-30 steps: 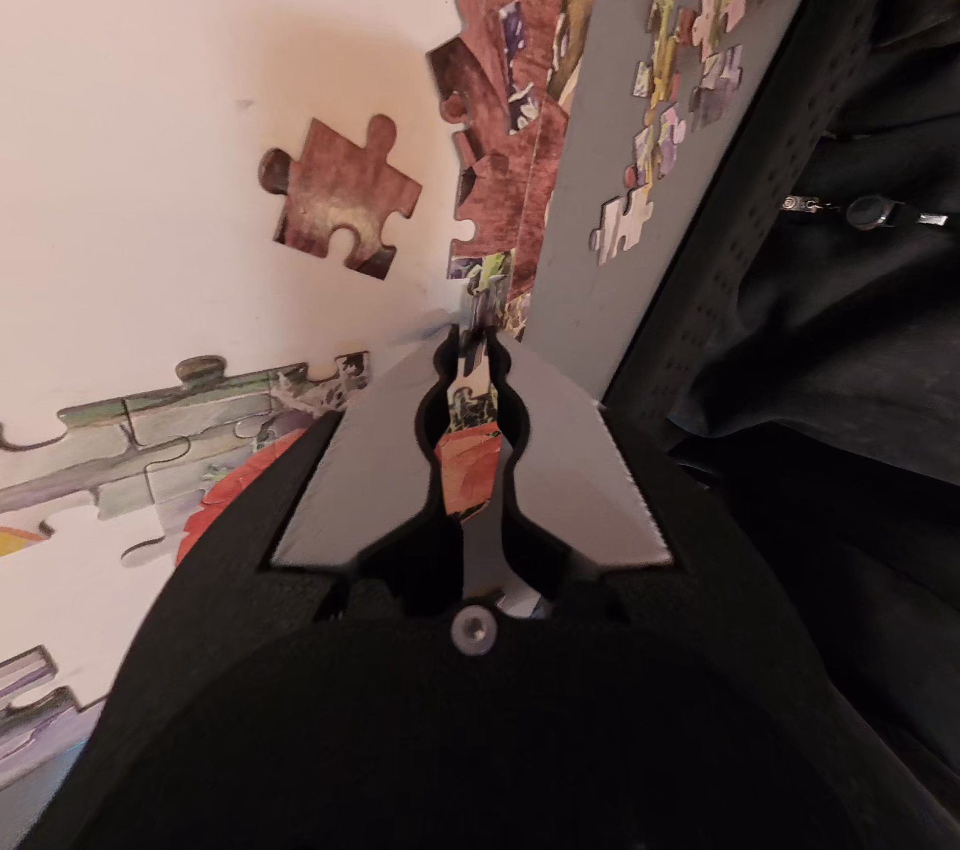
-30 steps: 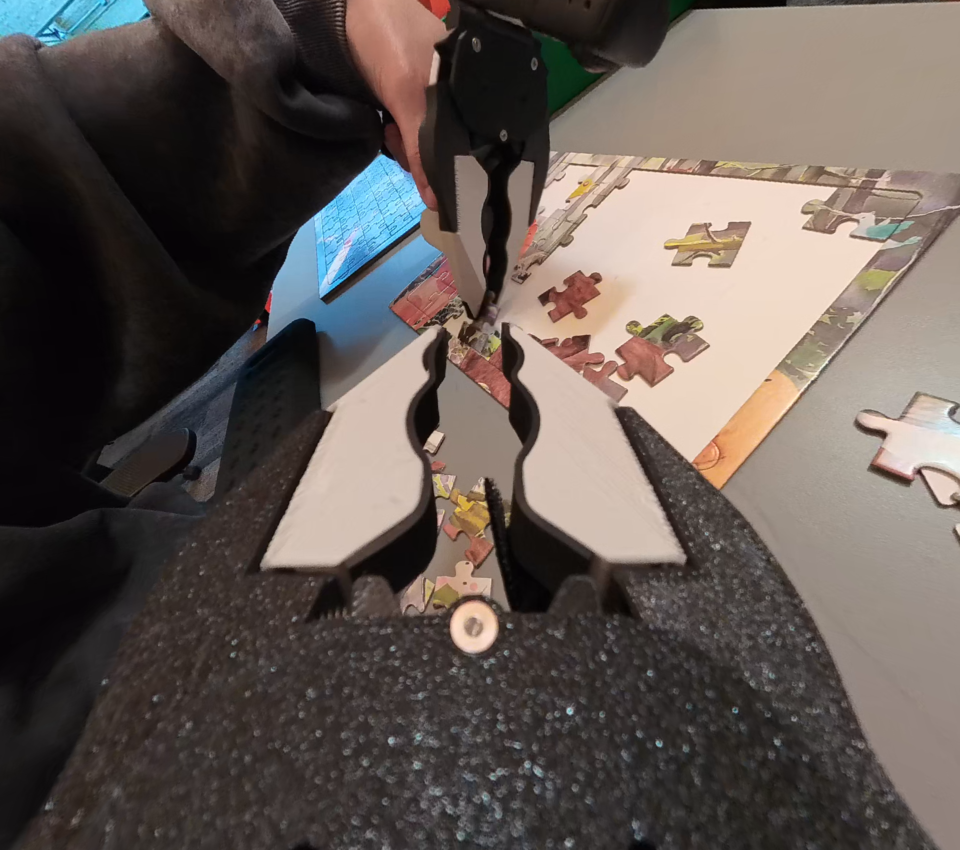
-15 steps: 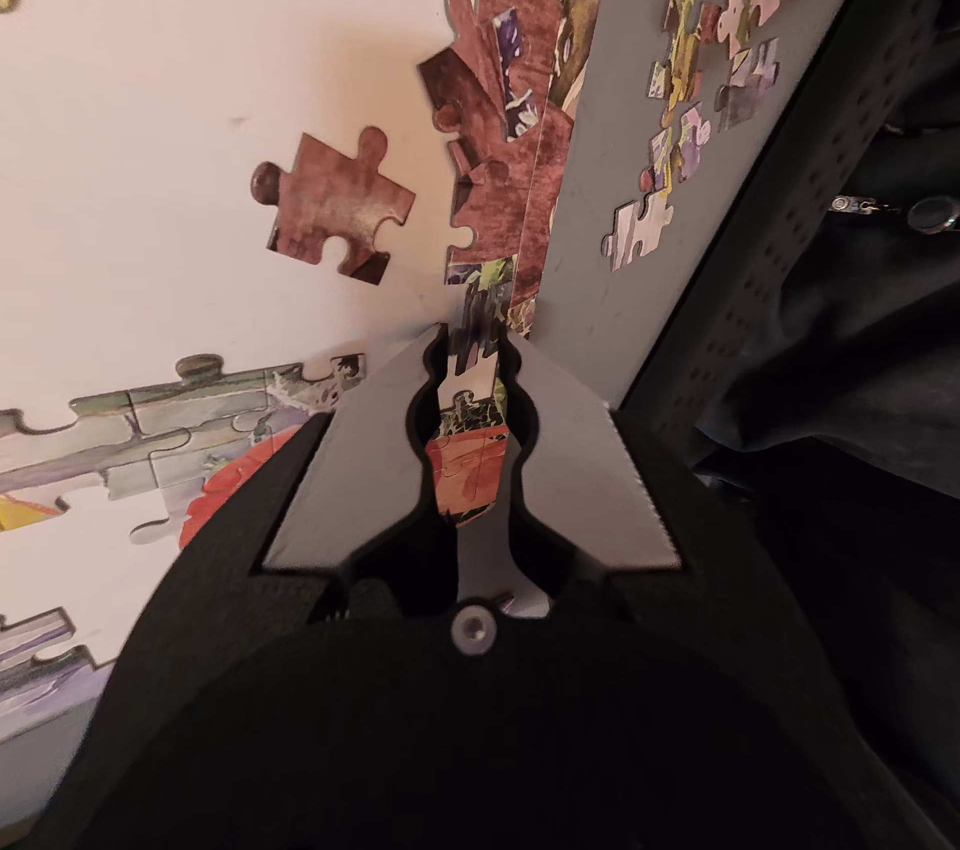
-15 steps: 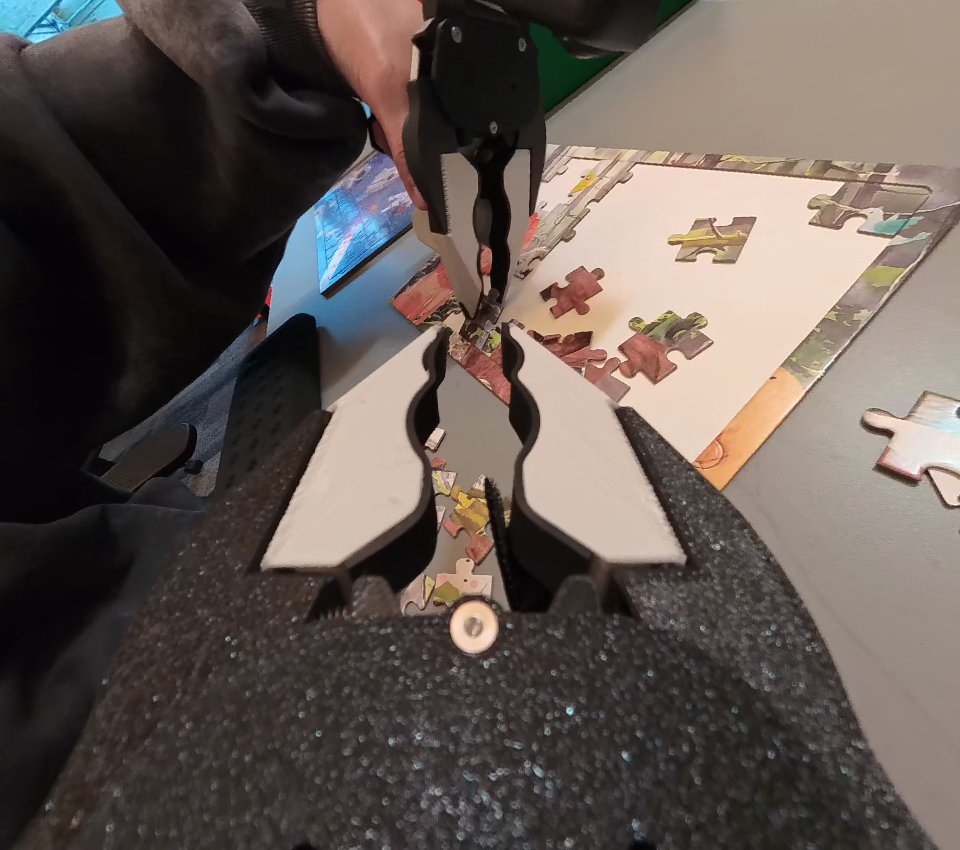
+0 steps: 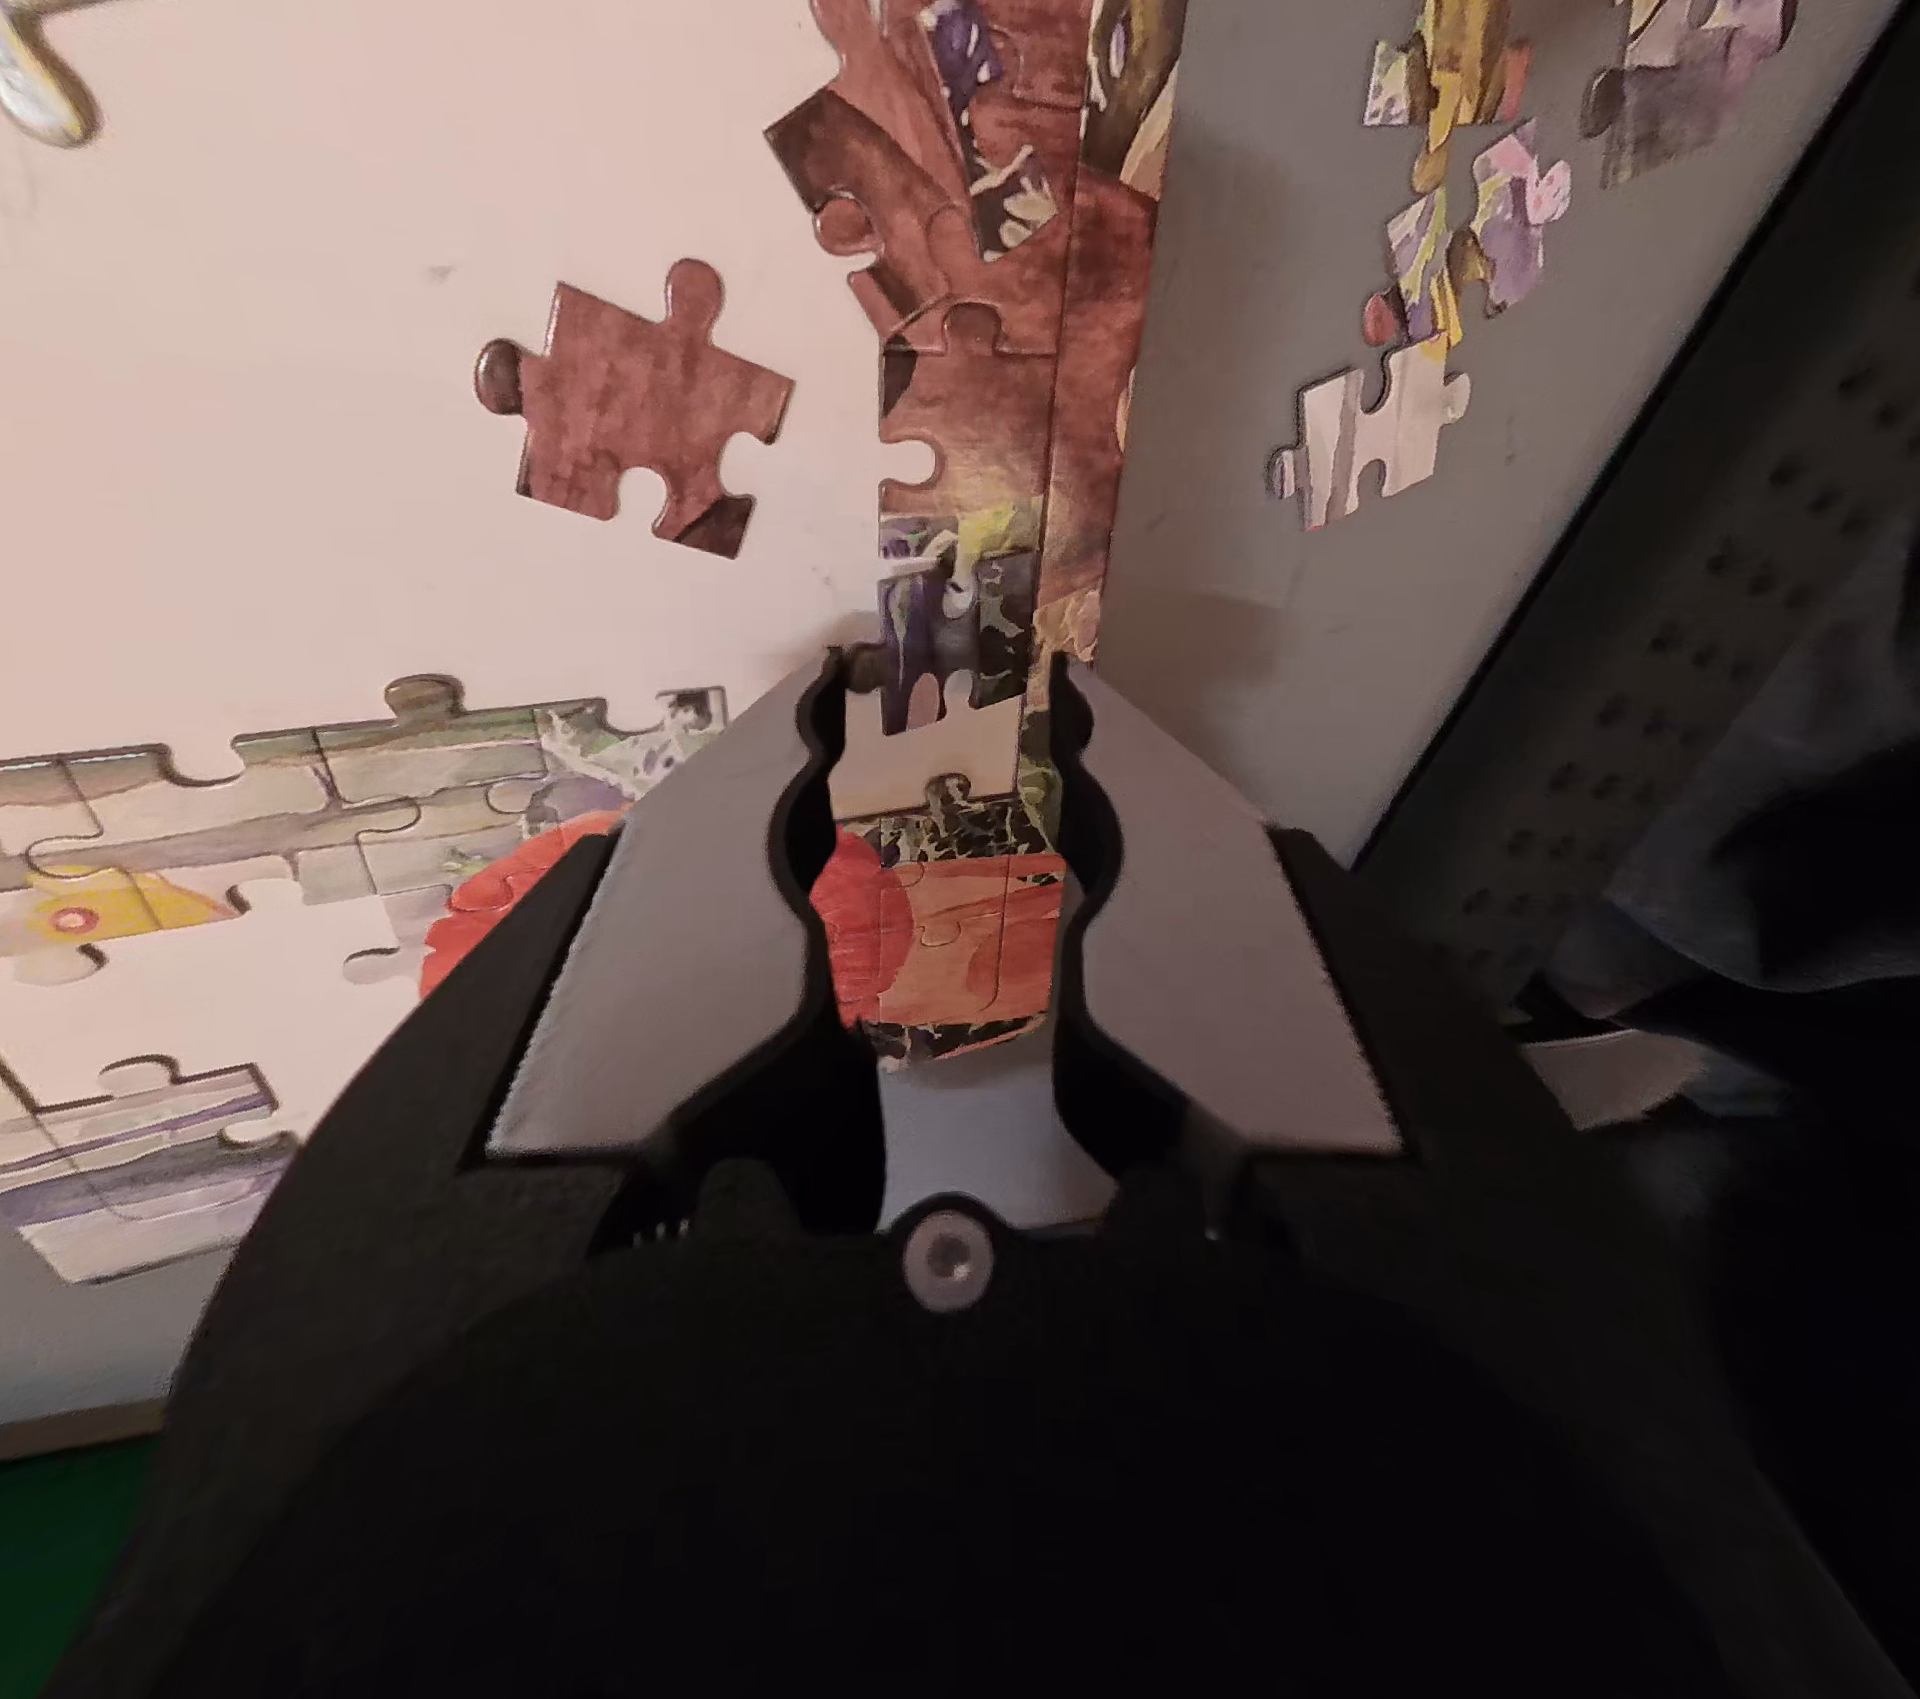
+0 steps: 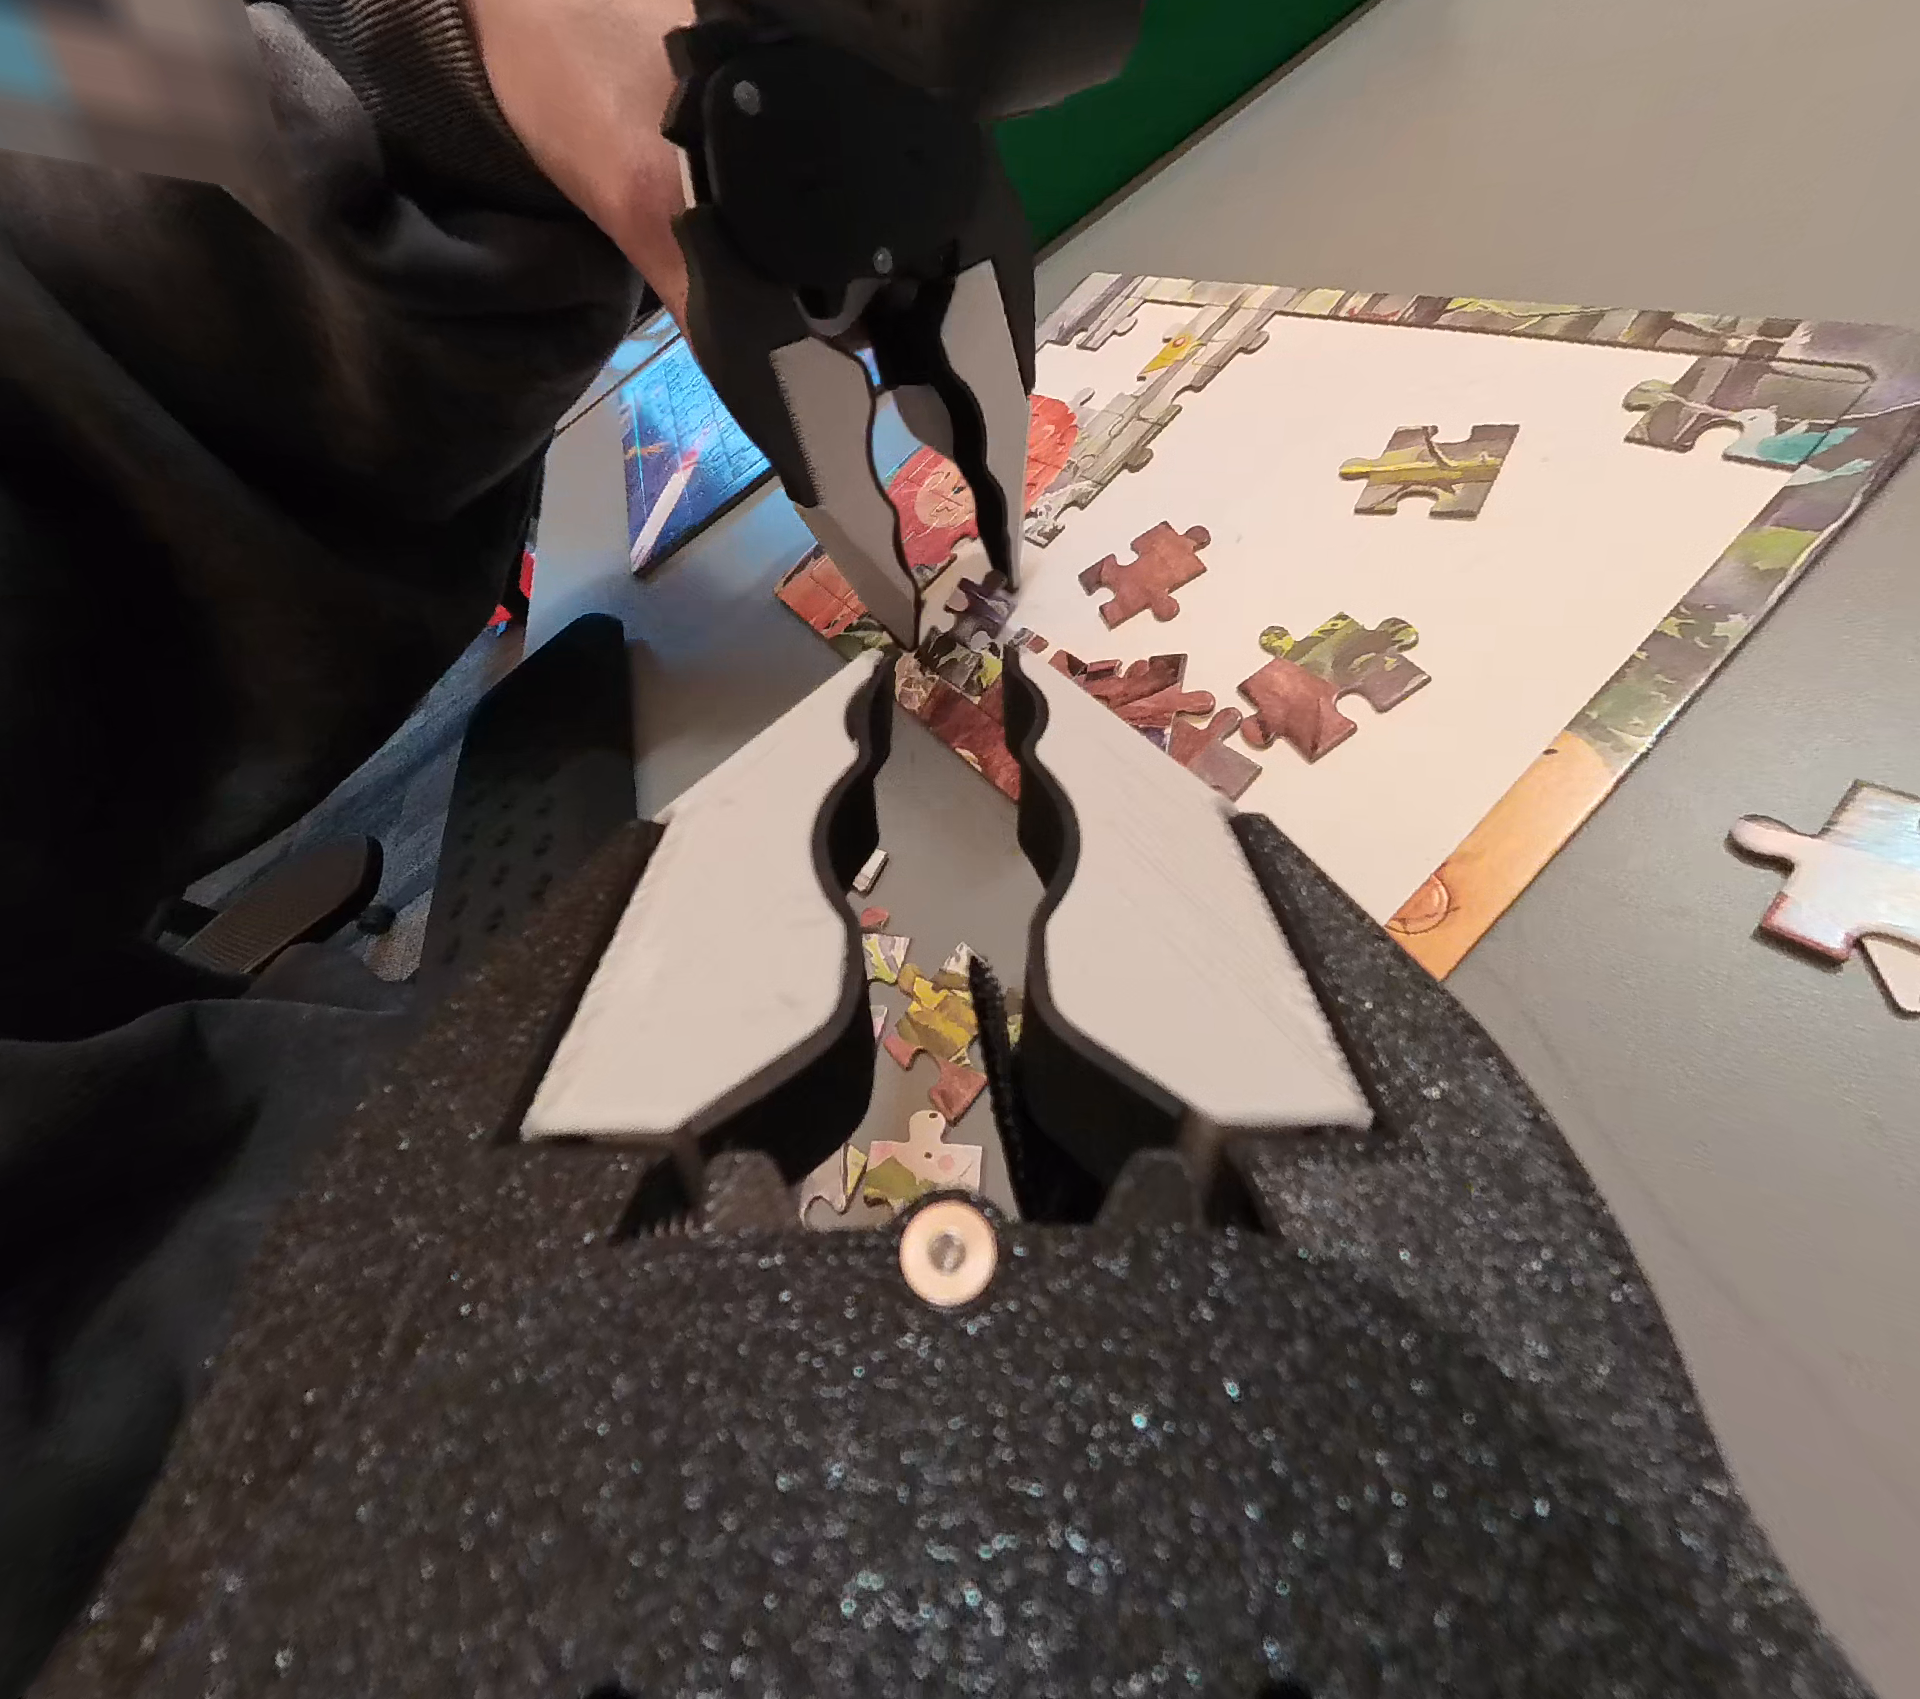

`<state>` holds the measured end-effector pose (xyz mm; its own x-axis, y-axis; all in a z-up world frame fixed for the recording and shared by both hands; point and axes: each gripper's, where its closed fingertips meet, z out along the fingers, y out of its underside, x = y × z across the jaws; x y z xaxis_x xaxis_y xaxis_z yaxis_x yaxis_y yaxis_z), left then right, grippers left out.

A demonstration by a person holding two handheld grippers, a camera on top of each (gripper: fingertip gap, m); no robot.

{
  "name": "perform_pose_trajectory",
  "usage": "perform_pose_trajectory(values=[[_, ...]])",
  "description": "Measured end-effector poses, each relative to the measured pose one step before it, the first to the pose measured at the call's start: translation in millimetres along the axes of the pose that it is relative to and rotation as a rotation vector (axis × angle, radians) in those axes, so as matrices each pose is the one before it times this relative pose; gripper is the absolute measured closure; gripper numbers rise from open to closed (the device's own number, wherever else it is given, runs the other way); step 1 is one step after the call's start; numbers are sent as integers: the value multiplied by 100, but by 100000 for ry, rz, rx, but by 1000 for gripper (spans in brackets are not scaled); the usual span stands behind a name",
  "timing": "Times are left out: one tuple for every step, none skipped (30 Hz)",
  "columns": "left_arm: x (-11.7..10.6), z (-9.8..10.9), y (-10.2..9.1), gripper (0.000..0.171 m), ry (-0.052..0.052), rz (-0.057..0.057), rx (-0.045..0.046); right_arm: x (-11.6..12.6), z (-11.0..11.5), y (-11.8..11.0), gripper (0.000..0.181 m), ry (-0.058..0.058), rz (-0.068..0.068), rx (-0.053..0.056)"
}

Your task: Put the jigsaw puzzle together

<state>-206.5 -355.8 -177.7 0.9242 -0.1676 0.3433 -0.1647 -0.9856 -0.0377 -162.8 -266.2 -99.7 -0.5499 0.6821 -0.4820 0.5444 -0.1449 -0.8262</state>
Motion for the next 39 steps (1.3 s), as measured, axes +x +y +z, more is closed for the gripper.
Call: perform_pose_trajectory(values=[[16,17,-95,131,-1202,1308,990,30,22,51,160,152,29,-148],[47,19,-25,130,-753,784,480,29,45,74,160,160,12,-397],[-33,-35,25,130,-950,331,165,44,54,105,160,493,-423,-604],[-109,-104,-28,129,-1097,61,788,100,53,130,161,1000,-915,-696],[-6,-128,-141,130,-189,-336,1785,75,81,169,161,950,-1025,-921],[138,-109,-149,131,1126,-907,2060,6,123,201,160,471,-820,-1123],[185,-63,-44,131,1630,-1092,1702,-22,150,194,160,320,-696,-1201],[53,9,30,132,801,-570,1321,-49,167,208,160,284,-883,-1267],[-284,-25,8,132,-1435,192,1549,-52,179,237,161,285,-1100,-1437],[-497,-146,-54,132,-2898,335,2091,-18,166,245,160,535,-1250,-1455],[-344,-271,-180,136,-1854,-278,3105,20,142,220,161,813,-1362,-1271],[-51,-357,-421,145,-275,-857,4798,49,125,171,161,892,-1383,-975],[233,-293,-512,155,588,-347,5657,78,112,148,161,962,-1117,-922],[461,-77,-266,162,897,1047,4113,105,133,182,161,997,-897,-1213],[453,186,109,165,113,1914,1621,160,172,167,161,1416,-1054,-1262],[231,348,385,165,-1700,2156,-601,309,193,123,161,2776,-2155,-1327],[-21,364,435,165,-3536,2194,-1481,581,201,138,164,5200,-4110,-1663],[-97,297,306,165,-3790,1957,-1054,696,217,131,167,6353,-4865,-1887],[-134,212,116,165,-3385,1349,-199,316,225,32,169,4045,-4273,-1336],[-80,159,-13,166,-2291,533,395,-68,193,17,170,1289,-3181,-925],[114,156,-101,166,-370,-154,714,-66,198,125,172,897,-2104,-1295],[259,169,-58,166,975,-250,358,26,197,240,173,861,-1290,-1608],[119,141,-66,167,244,302,283,-3,171,345,173,230,-515,-1772],[41,63,-13,167,-214,645,-87,4,103,298,173,-24,-14,-1452],[53,27,7,168,-77,615,-343,-6,21,148,172,147,-27,-419],[-1,11,-8,168,-381,672,-280,-43,-58,-8,173,2,-239,363],[-86,-16,-29,167,-853,581,-173,-102,-81,-80,173,-282,-329,530],[-104,-60,-46,167,-1001,327,134,-24,-79,-93,173,78,-249,490],[-60,-138,-108,167,-629,11,655,56,-55,-59,173,369,-44,296],[38,-181,-78,167,63,-197,791,28,-20,10,173,-8,187,35],[-4,-183,18,167,-86,-117,420,37,21,70,172,-115,451,-307],[-146,-159,148,167,-931,179,-183,44,38,79,172,85,278,-406],[-180,-118,197,167,-886,246,-337,8,37,53,173,38,-92,-214],[-145,-81,88,167,-329,-339,335,-43,46,40,173,-138,-198,-266],[-170,-9,25,166,26,-1094,588,-40,48,40,173,-7,-294,-271],[-251,68,47,165,-324,-1239,214,11,46,37,173,266,-365,-234],[-256,117,65,163,-671,-611,-122,-6,50,85,173,62,-197,-401],[-53,165,99,160,133,134,-406,-5,61,102,173,-98,14,-573],[122,214,121,159,726,628,-792,5,36,82,172,14,-23,-414]])
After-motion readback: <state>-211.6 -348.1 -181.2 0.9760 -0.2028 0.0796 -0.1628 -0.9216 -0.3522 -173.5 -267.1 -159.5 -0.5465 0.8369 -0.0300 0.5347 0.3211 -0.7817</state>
